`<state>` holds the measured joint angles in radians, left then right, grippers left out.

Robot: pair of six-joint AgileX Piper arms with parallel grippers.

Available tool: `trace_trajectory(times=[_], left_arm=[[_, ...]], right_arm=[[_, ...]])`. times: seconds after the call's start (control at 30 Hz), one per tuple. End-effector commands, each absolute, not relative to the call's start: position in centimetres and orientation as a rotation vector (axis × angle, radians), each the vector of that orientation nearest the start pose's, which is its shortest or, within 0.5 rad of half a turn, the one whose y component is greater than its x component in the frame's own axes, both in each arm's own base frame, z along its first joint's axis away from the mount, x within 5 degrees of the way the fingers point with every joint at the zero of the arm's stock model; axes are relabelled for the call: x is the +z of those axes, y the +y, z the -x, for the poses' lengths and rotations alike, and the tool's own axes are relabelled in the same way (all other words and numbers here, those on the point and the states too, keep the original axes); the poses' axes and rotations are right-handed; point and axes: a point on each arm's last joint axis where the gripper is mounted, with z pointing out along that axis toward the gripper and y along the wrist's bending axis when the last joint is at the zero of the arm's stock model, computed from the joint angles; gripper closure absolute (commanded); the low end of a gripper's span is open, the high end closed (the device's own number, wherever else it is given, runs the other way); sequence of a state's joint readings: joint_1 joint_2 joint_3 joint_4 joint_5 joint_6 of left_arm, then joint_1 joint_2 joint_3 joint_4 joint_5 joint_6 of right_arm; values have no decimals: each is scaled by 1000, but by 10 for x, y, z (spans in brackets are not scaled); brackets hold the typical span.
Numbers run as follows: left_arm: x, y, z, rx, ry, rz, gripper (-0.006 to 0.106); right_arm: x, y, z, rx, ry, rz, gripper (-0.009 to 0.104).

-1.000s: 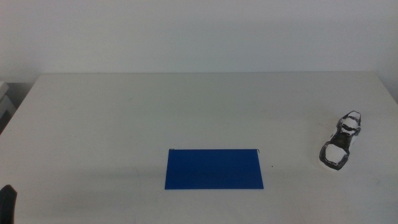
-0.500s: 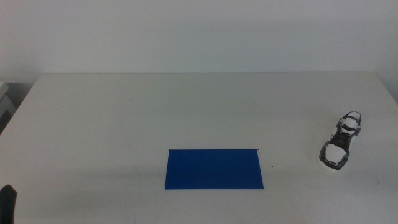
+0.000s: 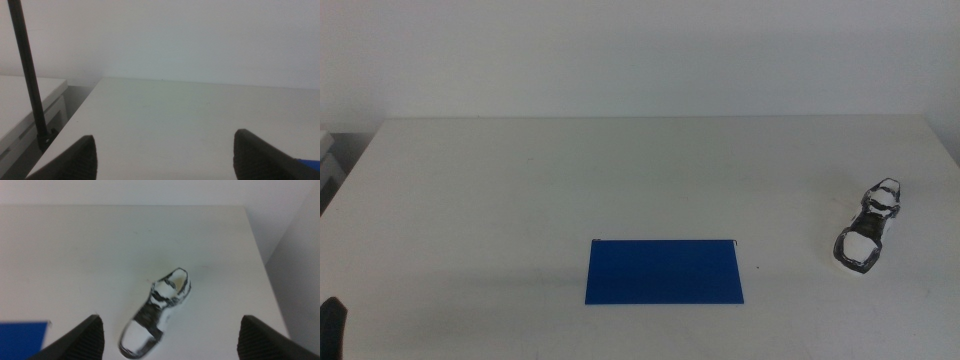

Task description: Use one arm to grab the shoe from the table and place it on the mat.

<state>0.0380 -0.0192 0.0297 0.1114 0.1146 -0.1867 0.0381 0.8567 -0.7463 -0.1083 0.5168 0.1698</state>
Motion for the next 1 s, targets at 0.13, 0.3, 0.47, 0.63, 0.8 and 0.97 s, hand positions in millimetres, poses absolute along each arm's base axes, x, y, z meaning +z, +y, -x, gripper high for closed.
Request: trace_trajectory(times=[0.13,0.3,0.47,0.63,0.8,0.97], left_arm=[[200,2,-56,-35,1523,91,7],[200,2,-56,-35,1523,91,7],[200,2,-56,-35,1523,91,7],[200,2,-56,-35,1523,91,7],[200,2,-56,-35,1523,91,7],[200,2,-56,-35,1523,91,7]], right_arm=[[373,4,-234,101,2215,-293,3],[375,9,-285,131,2357,-469,3],[358,14,-328,132,2482,-687,3],[326,16,-353,92,2577,-746,3],[295,16,-370,39,2650,-760,3],[273,14,-383,11,2673,-759,3]])
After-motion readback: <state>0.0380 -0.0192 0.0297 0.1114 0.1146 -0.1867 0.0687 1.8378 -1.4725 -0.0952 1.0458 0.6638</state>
